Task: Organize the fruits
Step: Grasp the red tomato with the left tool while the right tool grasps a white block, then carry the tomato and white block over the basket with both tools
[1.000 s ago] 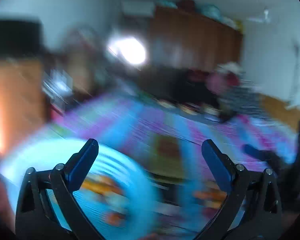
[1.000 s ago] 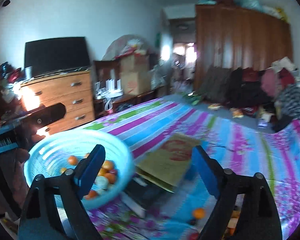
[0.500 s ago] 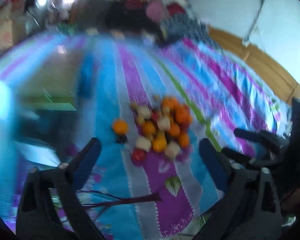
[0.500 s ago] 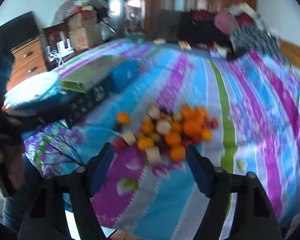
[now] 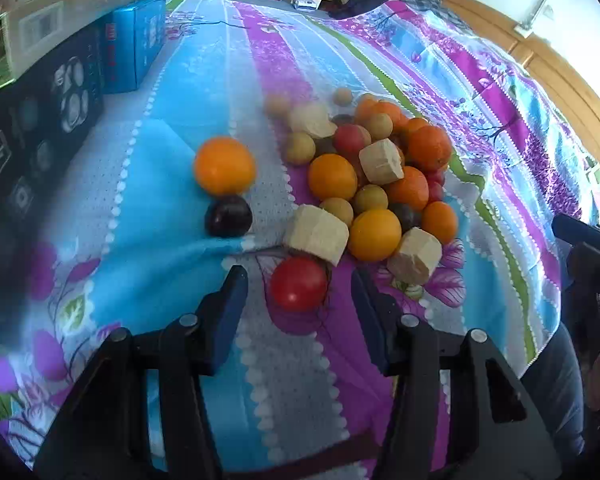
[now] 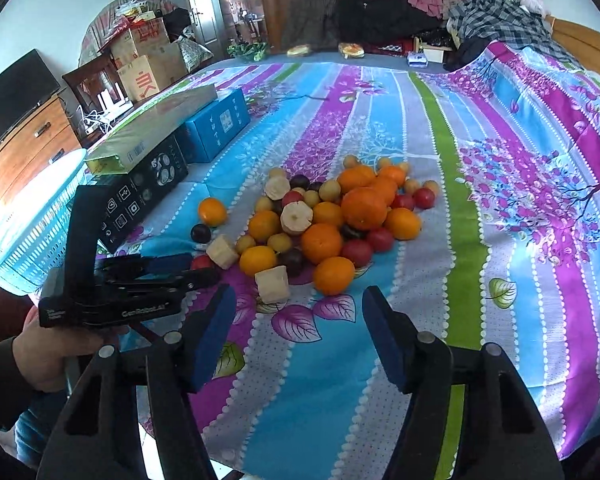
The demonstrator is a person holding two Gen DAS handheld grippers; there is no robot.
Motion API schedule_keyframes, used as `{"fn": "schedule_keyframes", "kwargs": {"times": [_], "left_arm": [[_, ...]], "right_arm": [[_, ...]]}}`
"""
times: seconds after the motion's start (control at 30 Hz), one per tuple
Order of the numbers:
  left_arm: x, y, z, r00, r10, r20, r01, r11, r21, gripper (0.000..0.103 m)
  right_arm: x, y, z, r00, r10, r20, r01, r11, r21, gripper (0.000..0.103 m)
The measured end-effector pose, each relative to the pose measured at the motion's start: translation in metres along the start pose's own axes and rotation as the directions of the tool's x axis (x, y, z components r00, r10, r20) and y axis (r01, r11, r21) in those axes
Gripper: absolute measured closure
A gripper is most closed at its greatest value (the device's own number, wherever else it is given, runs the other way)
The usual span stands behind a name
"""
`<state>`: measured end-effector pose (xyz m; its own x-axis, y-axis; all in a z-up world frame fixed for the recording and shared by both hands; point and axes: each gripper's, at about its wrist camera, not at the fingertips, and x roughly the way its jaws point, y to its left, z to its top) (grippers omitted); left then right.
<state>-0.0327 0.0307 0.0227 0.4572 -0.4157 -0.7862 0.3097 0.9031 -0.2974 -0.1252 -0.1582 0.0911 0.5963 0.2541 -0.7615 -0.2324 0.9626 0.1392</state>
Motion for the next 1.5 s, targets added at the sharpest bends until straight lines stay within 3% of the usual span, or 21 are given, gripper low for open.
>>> {"fn": "schedule_keyframes", "kwargs": {"times": [0.07, 0.13, 0.27, 0.37, 0.63, 0.67, 0.7, 0.77, 0.8, 0.97, 1.2, 1.5], "left_arm": [[0.000, -0.001, 0.000, 1.000, 0.004, 0.002, -0.004, 1.000, 0.011, 0.053], [0.002, -0.002, 0.001, 1.000, 0.005, -0.009, -0.005, 1.000, 0.022, 0.072], [-0.009, 0.000, 0.001, 1.000, 0.018, -0.003, -0.018, 1.000, 0.009, 0.073], [-0.018, 0.005, -0.003, 1.000, 0.023, -0.001, -0.023, 1.000, -0.006, 0.073], [-0.020, 0.008, -0.008, 0.999, 0.031, -0.016, -0.032, 0.999, -0.028, 0.073], [-0.021, 0.008, -0.008, 0.999, 0.031, -0.017, -0.031, 0.999, -0.031, 0.073], [-0.022, 0.008, -0.008, 0.999, 0.030, -0.015, -0.030, 0.999, -0.033, 0.073], [-0.024, 0.007, -0.006, 1.000, 0.030, -0.009, -0.030, 0.999, -0.034, 0.073], [-0.026, 0.006, -0.004, 1.000, 0.031, -0.005, -0.031, 0.999, -0.033, 0.073], [-0.037, 0.002, 0.004, 0.999, 0.048, 0.018, -0.047, 0.998, -0.041, 0.073], [-0.067, -0.006, 0.018, 0.991, 0.086, 0.101, -0.083, 0.996, -0.030, 0.073], [-0.089, -0.007, 0.026, 0.984, 0.097, 0.150, -0.093, 0.995, -0.031, 0.073]], "right_arm": [[0.008, -0.001, -0.003, 1.000, 0.007, -0.013, -0.007, 1.000, -0.001, 0.033], [0.016, 0.000, -0.006, 0.999, 0.027, -0.032, -0.027, 1.000, 0.001, 0.035], [0.036, 0.006, -0.009, 0.994, 0.088, -0.062, -0.089, 0.996, -0.015, 0.045], [0.056, 0.012, -0.006, 0.991, 0.107, -0.075, -0.111, 0.993, -0.047, 0.045], [0.112, 0.028, 0.004, 0.985, 0.070, -0.158, -0.090, 0.988, -0.123, 0.046], [0.115, 0.029, 0.004, 0.985, 0.056, -0.163, -0.077, 0.989, -0.126, 0.050], [0.119, 0.029, 0.004, 0.984, 0.039, -0.171, -0.062, 0.990, -0.128, 0.062], [0.122, 0.028, 0.003, 0.982, 0.022, -0.186, -0.046, 0.991, -0.125, 0.068], [0.122, 0.028, 0.001, 0.982, 0.012, -0.189, -0.036, 0.992, -0.122, 0.072], [0.109, 0.026, 0.002, 0.985, -0.034, -0.171, 0.016, 0.994, -0.108, 0.073], [0.057, 0.037, 0.029, 0.991, -0.129, -0.047, 0.124, 0.988, -0.097, 0.073], [0.029, 0.049, 0.051, 0.991, -0.136, 0.014, 0.137, 0.985, -0.106, 0.073]]}}
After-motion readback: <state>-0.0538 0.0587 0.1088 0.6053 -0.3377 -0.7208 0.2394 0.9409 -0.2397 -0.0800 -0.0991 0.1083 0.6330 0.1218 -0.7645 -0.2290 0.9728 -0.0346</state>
